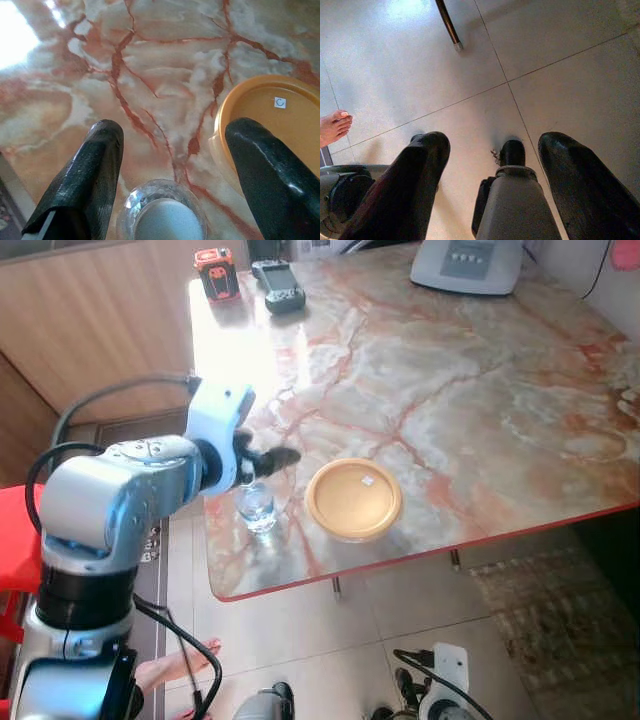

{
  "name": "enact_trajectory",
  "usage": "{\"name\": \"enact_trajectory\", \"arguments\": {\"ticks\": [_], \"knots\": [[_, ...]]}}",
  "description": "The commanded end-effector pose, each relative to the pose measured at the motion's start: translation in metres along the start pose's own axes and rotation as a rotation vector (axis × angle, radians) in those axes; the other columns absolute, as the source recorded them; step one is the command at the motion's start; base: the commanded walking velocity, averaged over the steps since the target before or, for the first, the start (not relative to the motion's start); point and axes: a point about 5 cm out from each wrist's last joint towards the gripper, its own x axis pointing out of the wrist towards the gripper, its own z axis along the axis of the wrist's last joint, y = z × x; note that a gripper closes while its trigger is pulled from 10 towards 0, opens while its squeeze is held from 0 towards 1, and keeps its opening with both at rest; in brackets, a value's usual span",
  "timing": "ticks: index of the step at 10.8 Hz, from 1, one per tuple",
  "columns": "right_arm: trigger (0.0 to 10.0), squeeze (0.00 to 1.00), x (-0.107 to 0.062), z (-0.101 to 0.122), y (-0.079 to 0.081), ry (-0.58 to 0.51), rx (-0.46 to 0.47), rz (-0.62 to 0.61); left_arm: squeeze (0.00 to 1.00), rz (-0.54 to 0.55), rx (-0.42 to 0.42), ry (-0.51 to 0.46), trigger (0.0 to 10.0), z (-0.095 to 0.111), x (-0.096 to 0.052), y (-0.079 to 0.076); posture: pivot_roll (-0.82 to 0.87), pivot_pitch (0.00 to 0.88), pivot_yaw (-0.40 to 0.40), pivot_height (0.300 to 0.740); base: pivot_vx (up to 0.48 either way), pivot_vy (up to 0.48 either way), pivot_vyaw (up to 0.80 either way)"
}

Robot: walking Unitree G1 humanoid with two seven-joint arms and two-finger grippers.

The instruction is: Restocking fridge

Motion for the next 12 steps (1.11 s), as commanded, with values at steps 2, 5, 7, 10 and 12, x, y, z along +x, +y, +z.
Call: {"name": "enact_trajectory", "arguments": {"ticks": [2, 5, 7, 10, 12], "knots": [[10.0, 0.0, -0.002, -0.01, -0.003, 0.036, 0.017, -0.018, 0.0, -0.001, 0.015, -0.007, 10.0, 0.01, -0.006, 0.004, 0.21, 0.183, 0.042, 0.74, 0.0, 0.0, 0.0], [10.0, 0.0, -0.002, -0.01, -0.003, 0.04, 0.015, -0.014, 0.0, -0.031, 0.061, 0.019, 10.0, 0.015, -0.016, 0.001, 0.22, 0.183, 0.046, 0.74, 0.0, 0.0, 0.0], [10.0, 0.0, -0.002, -0.011, -0.002, 0.044, 0.016, -0.013, 0.0, -0.065, 0.061, 0.055, 10.0, 0.011, -0.019, -0.003, 0.22, 0.174, 0.055, 0.74, 0.0, 0.0, 0.0], [10.0, 0.0, -0.002, -0.011, -0.001, 0.049, 0.017, -0.016, 0.0, -0.088, 0.081, 0.098, 10.0, 0.002, -0.019, -0.007, 0.22, 0.163, 0.064, 0.74, 0.0, 0.0, 0.0], [10.0, 0.0, -0.002, -0.012, -0.001, 0.05, 0.023, -0.02, 0.0, -0.046, 0.1, 0.121, 10.0, 0.001, -0.022, -0.002, 0.22, 0.154, 0.072, 0.74, 0.0, 0.0, 0.0]]}}
